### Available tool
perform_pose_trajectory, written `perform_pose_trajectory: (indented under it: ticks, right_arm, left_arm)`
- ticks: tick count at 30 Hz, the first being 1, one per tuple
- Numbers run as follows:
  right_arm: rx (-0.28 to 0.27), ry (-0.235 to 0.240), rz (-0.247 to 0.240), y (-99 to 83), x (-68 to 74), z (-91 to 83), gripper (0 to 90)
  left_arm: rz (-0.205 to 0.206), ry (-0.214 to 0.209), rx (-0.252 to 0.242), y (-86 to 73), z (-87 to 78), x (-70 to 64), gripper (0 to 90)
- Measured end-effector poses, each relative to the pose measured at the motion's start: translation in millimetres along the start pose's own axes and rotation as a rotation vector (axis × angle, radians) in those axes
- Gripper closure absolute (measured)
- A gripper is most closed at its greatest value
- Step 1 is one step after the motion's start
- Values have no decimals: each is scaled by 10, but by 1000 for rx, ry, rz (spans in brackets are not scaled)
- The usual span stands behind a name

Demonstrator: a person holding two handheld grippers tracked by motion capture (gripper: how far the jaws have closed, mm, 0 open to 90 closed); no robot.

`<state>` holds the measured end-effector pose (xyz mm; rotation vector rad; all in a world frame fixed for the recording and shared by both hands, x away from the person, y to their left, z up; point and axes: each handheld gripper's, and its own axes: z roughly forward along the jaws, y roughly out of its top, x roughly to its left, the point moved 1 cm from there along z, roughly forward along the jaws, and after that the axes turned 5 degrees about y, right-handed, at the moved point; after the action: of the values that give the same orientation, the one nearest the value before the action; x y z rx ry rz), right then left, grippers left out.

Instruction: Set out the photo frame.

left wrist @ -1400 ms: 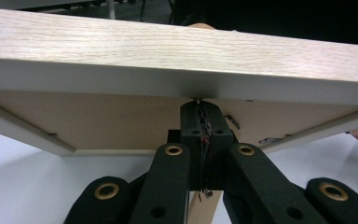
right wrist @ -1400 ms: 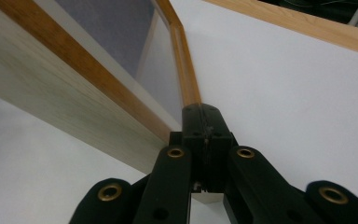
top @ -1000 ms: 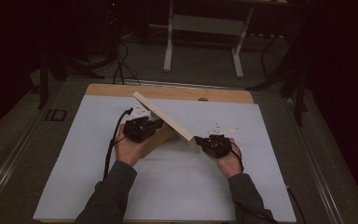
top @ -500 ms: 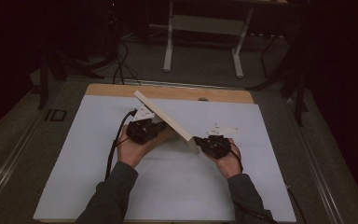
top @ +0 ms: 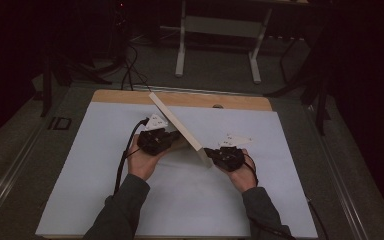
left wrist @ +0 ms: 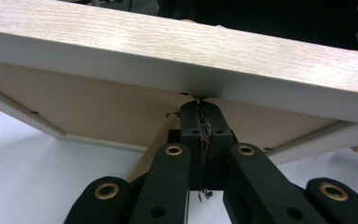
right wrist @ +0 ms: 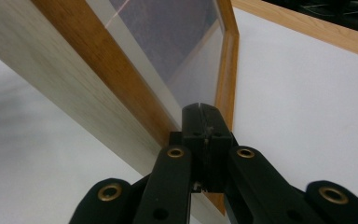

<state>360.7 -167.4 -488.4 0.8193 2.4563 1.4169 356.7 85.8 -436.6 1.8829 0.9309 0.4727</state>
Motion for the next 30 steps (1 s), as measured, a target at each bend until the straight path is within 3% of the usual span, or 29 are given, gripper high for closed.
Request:
perform_pose_trajectory:
  ticks: [13, 17, 30]
  right_arm:
    - [-11, 14, -20, 32, 89, 33, 898]
    - [-16, 19, -21, 36, 99, 30, 898]
    - [-20, 40, -44, 57, 162, 37, 898]
  left_arm:
    - [0, -2, -3, 4, -10, -2, 900]
    - [-28, -35, -20, 16, -19, -4, 900]
    - [-21, -42, -20, 29, -21, -30, 900]
